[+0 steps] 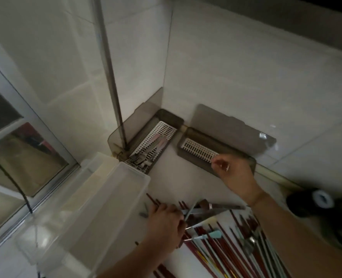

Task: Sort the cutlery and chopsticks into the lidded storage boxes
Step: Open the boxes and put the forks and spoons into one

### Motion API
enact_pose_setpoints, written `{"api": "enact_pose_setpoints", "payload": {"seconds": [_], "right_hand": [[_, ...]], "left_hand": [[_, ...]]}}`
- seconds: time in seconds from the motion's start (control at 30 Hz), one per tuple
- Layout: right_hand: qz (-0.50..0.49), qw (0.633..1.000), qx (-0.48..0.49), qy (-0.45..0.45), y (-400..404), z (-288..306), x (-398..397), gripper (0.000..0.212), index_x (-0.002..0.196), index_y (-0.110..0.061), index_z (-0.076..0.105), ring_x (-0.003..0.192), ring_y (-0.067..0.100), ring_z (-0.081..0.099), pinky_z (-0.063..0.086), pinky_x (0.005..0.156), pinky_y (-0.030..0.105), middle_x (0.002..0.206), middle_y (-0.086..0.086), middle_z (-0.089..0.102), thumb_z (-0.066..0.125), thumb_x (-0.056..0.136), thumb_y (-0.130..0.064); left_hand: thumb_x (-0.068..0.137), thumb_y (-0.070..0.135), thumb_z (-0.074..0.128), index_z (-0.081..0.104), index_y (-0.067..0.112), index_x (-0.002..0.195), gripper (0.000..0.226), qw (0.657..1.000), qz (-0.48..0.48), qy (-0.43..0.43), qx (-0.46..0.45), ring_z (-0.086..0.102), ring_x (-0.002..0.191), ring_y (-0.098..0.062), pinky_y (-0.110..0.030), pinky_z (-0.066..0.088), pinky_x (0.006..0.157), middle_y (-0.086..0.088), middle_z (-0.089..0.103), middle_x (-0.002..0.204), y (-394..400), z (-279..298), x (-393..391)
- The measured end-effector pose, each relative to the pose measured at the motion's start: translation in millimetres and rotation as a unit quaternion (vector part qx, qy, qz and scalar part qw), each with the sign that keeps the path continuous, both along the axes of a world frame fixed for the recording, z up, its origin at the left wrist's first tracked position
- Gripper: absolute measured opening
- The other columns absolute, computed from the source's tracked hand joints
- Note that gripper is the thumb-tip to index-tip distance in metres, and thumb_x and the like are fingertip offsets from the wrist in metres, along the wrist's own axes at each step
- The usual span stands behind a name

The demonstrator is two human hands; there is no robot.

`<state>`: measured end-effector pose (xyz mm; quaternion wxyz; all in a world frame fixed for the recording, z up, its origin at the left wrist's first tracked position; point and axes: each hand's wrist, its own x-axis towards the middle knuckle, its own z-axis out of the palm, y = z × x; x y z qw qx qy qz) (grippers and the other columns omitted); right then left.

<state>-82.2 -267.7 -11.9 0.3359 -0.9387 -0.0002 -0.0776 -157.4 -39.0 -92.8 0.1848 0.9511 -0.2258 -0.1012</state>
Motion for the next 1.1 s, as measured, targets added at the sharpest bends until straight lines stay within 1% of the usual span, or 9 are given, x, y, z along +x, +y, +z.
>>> {"api": "enact_pose_setpoints", "payload": {"seconds": [0.1, 0.17, 0.27, 0.37, 0.47, 0.57, 0.8, 0.97, 1.1], "right_hand": [[-0.029, 0.995, -0.048, 0.078, -25, -19, -76, 0.014, 0.082, -0.03, 0.069, 0.071, 0.003, 0.064, 0.056, 0.071, 0.03, 0.079, -0.01, 0.069, 0.072, 0.08, -0.017], [-0.038, 0.992, -0.064, 0.105, -31, -32, -116, 0.011, 0.081, -0.026, 0.071, 0.07, 0.005, 0.064, 0.057, 0.071, 0.035, 0.079, -0.008, 0.069, 0.072, 0.078, -0.015], [-0.043, 0.988, -0.051, 0.142, -19, -43, -161, 0.004, 0.08, -0.028, 0.069, 0.069, 0.0, 0.061, 0.055, 0.068, 0.031, 0.076, -0.011, 0.066, 0.066, 0.08, -0.025], [-0.007, 0.982, -0.109, 0.156, 9, -50, -194, 0.006, 0.084, -0.033, 0.065, 0.07, -0.004, 0.055, 0.046, 0.063, 0.016, 0.075, -0.015, 0.062, 0.062, 0.079, -0.033], [0.02, 0.982, -0.112, 0.154, 35, -52, -208, 0.01, 0.088, -0.031, 0.064, 0.078, 0.001, 0.056, 0.045, 0.063, 0.018, 0.082, -0.014, 0.061, 0.057, 0.081, -0.033], [0.015, 0.982, -0.114, 0.15, 55, -53, -208, 0.02, 0.096, -0.031, 0.064, 0.087, 0.004, 0.057, 0.044, 0.067, 0.021, 0.092, -0.013, 0.061, 0.051, 0.083, -0.038], [0.053, 0.976, -0.195, 0.076, 78, -54, -175, 0.028, 0.114, -0.033, 0.061, 0.104, 0.017, 0.056, 0.052, 0.071, 0.031, 0.11, -0.007, 0.06, 0.054, 0.087, -0.032], [0.091, 0.951, -0.285, 0.077, 92, -44, -163, 0.014, 0.075, -0.029, 0.071, 0.075, 0.016, 0.063, 0.052, 0.051, 0.029, 0.081, -0.007, 0.064, 0.076, 0.064, -0.035], [0.106, 0.944, -0.309, 0.047, 98, -44, -163, 0.022, 0.071, -0.028, 0.07, 0.071, 0.017, 0.064, 0.051, 0.049, 0.029, 0.077, -0.007, 0.065, 0.08, 0.053, -0.037]], "left_hand": [[0.084, 0.05, 0.049, 0.066, 0.032, 0.095, 0.027, 1.0, 0.025, 0.006, -0.005, 0.05, 0.099, -0.012, -0.033, 0.029, 0.095, 0.016, 0.058, 0.097, -1, 0, -1], [0.083, 0.05, 0.051, 0.065, 0.032, 0.089, 0.024, 0.999, 0.039, 0.005, -0.006, 0.051, 0.097, -0.012, -0.032, 0.028, 0.089, 0.015, 0.058, 0.094, -1, 3, 1], [0.083, 0.042, 0.06, 0.064, 0.029, 0.082, 0.014, 0.996, 0.077, 0.016, -0.048, 0.055, 0.091, -0.015, -0.031, 0.036, 0.083, 0.012, 0.059, 0.089, 0, 8, 1], [0.079, 0.022, 0.072, 0.067, 0.023, 0.077, 0.005, 0.979, 0.111, 0.029, -0.166, 0.059, 0.08, -0.018, -0.036, 0.047, 0.081, 0.007, 0.059, 0.083, 4, 17, -4], [0.075, -0.002, 0.068, 0.069, 0.015, 0.077, 0.017, 0.971, 0.093, 0.005, -0.222, 0.06, 0.073, -0.019, -0.037, 0.052, 0.073, 0.001, 0.06, 0.082, 12, 20, -14], [0.072, -0.011, 0.063, 0.071, 0.015, 0.077, 0.028, 0.972, 0.086, -0.018, -0.217, 0.061, 0.078, -0.019, -0.037, 0.053, 0.075, 0.002, 0.063, 0.084, 24, 21, -27], [0.078, 0.0, 0.068, 0.07, 0.016, 0.08, 0.017, 0.984, 0.095, -0.03, -0.146, 0.059, 0.084, -0.021, -0.043, 0.051, 0.077, 0.003, 0.062, 0.088, 49, 16, -54], [0.079, 0.001, 0.067, 0.07, 0.017, 0.084, 0.018, 0.979, 0.125, -0.03, -0.156, 0.061, 0.086, -0.023, -0.044, 0.052, 0.077, 0.001, 0.064, 0.091, 49, 19, -57], [0.083, 0.017, 0.063, 0.068, 0.025, 0.092, 0.013, 0.988, 0.09, -0.051, -0.117, 0.06, 0.088, -0.021, -0.037, 0.048, 0.076, 0.005, 0.062, 0.096, 53, 17, -60]]}}
